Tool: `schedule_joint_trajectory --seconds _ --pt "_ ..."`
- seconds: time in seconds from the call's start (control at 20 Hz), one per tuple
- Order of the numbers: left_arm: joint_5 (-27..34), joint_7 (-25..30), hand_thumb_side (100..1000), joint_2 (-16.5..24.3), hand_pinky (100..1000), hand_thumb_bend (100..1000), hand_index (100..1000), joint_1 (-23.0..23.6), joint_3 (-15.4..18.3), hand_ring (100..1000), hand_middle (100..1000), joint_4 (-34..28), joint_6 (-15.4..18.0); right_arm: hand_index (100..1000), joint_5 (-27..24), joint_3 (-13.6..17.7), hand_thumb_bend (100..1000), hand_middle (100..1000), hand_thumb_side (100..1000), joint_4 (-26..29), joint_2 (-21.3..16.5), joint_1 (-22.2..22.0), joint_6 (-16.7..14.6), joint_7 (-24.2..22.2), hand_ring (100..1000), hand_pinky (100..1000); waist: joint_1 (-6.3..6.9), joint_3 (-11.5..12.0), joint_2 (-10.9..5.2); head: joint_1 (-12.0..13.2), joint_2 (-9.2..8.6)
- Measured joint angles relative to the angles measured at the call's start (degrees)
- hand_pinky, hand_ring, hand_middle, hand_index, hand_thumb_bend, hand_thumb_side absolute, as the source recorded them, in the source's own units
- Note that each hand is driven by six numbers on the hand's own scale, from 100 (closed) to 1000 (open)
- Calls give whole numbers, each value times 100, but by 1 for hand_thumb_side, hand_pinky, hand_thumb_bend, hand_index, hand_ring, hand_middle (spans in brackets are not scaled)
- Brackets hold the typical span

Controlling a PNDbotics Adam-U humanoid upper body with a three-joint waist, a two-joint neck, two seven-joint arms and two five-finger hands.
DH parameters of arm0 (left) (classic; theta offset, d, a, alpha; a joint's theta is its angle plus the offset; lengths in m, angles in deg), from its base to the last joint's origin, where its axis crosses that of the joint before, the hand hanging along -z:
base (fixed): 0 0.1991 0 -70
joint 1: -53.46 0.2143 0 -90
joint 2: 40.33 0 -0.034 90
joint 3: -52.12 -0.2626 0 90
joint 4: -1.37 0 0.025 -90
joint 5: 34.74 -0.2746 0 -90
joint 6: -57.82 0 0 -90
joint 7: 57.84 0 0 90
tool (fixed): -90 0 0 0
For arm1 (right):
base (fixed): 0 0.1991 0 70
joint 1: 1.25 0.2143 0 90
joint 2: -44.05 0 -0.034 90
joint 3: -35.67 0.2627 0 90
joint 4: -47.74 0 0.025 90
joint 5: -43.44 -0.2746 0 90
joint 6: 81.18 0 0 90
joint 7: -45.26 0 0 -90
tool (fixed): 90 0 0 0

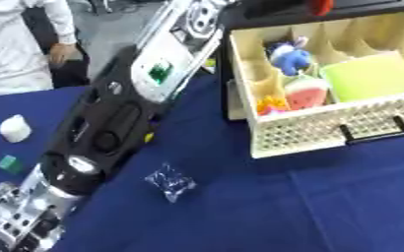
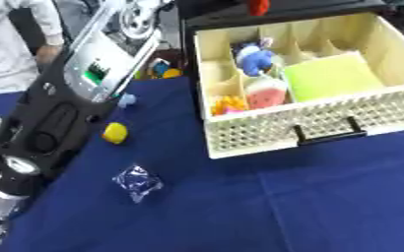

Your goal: Pick up objects from table and place into drawer.

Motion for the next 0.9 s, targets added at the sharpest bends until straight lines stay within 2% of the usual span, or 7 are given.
schedule_joint_trajectory --seconds 0.15,0.35,0.4,0.65,0.75,0.8,0.9 --pt "-194 -245 705 -39 318 243 463 1 0 453 423 402 238 839 -21 -8 100 767 1000 0 19 51 -22 -24 797 782 20 -43 41 6 -46" --pt "-532 -447 816 -42 403 513 595 61 6 549 551 861 573 839 -27 -13 100 766 1000 0 19 52 -37 -34 796 782 29 -55 70 -18 -48" --pt "-620 -427 881 -45 448 624 674 89 7 616 616 943 661 839 -27 -13 100 766 1000 0 19 51 -39 -33 796 782 29 -55 74 -29 -48" --pt "-845 -101 915 -97 546 720 849 136 49 756 776 1024 1120 839 -27 -8 100 766 1000 0 19 45 -32 -18 796 782 29 -51 77 -61 -48" --pt "-904 12 915 -96 546 720 849 154 108 756 776 1056 1275 839 -27 3 100 766 1000 0 18 43 -27 -10 796 782 29 -46 77 -72 -48" --pt "-927 45 976 -96 537 702 821 157 132 742 749 1077 1330 840 -27 3 100 766 1000 0 18 42 -26 -6 797 782 29 -43 77 -76 -48" --pt "-925 52 906 -96 526 703 799 163 201 724 729 1088 1385 840 -27 3 100 766 1000 0 18 37 -25 4 797 782 29 -31 77 -89 -48"
